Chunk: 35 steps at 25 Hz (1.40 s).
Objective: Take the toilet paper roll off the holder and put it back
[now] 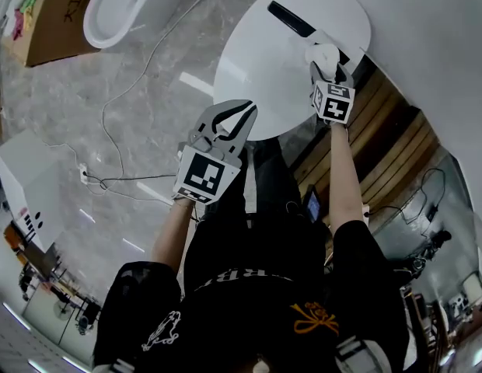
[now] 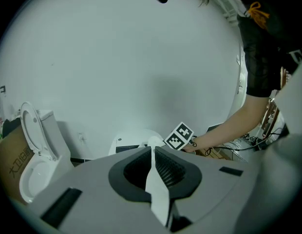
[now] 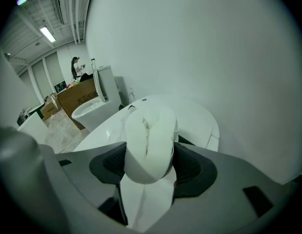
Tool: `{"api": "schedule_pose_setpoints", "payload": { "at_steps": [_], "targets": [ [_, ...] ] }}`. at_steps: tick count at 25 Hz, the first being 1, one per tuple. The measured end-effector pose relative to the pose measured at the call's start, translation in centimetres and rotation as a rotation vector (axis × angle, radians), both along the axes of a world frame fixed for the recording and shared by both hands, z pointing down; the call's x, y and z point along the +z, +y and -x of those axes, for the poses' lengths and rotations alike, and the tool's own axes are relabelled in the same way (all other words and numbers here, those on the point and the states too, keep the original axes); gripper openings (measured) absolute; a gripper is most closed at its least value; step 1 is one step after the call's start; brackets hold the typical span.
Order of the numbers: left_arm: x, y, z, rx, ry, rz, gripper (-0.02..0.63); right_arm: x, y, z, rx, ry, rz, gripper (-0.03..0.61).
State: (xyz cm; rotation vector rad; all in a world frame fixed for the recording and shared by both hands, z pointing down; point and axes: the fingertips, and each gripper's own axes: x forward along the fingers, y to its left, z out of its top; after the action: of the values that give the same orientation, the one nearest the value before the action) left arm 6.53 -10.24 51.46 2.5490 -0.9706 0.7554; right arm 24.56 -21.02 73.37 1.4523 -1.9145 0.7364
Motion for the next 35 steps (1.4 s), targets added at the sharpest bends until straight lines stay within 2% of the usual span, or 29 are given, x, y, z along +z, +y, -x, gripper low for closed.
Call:
{"api": "schedule_pose_setpoints", "payload": {
  "at_steps": [9,16,21,28,35],
  "targets": [
    [1.5,0.3,0.1,-0.003,-0.004,0.013,0.036,1.2,0.8,0.9,-0.059,0.108,-0.067,0.295],
    [1.0,1.3,0.6,-0.005,0.006,0.006,0.035,1.8,1.4,2.4,-0.125,0.088,-0.011,0.29],
    [0.8,3.0,2.1,-0.004,-0.003,0.006,0.037,1.2,1.2,2.3,-0.118,0.103,0.001,0.301],
    [-0.7,5.6,3.7,-0.002,-0.003,-0.011,0.035,-3.7,2.6,3.1,-0.091,0.043,-0.076,0.299],
    [-3.1,8.9,5.8,0.017,0.015,-0.038,0.036,-12.1,5.8,7.0,-0.097,-0.053,-0.174,0.221]
  ]
}}
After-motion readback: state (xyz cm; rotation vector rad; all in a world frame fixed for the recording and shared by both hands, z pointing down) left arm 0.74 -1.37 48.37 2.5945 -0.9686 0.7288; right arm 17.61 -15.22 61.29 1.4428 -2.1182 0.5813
